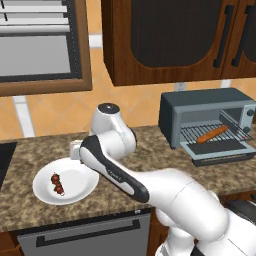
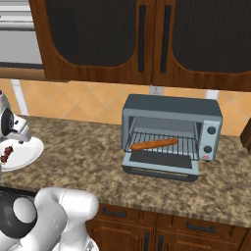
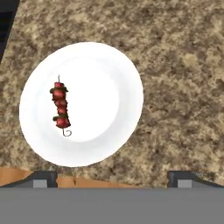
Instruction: Pick up the kebab skewer and baguette bread, and place them inside the toaster oven. Close the toaster oven door and start by setting the timer.
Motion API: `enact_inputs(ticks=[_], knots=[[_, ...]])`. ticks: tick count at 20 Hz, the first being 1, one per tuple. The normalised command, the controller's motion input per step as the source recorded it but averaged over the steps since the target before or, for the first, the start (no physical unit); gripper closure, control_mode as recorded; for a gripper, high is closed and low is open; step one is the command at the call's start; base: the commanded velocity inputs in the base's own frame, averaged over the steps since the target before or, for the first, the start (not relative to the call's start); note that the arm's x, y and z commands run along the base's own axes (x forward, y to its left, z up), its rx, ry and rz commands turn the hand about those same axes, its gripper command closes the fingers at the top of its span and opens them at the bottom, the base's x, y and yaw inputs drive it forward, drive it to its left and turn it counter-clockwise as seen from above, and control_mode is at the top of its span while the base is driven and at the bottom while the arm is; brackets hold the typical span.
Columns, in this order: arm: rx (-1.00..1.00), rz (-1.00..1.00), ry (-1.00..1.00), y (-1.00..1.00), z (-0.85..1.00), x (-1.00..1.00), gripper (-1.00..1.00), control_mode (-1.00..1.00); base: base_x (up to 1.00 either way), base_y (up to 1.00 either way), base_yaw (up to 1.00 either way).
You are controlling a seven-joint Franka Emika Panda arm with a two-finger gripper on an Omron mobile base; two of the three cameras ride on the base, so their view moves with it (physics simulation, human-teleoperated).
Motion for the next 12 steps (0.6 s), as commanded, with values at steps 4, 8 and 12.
enact_inputs(ticks=[4,8,12], knots=[[-0.01,0.0,0.07,0.99,-0.34,0.0,-1.0,-1.0,0.0,0.0,0.0],[-0.02,-0.01,0.09,0.6,-0.38,-0.01,-1.0,-1.0,0.0,0.0,0.0],[-0.03,-0.03,0.16,0.17,-0.44,0.0,-1.0,-1.0,0.0,0.0,0.0]])
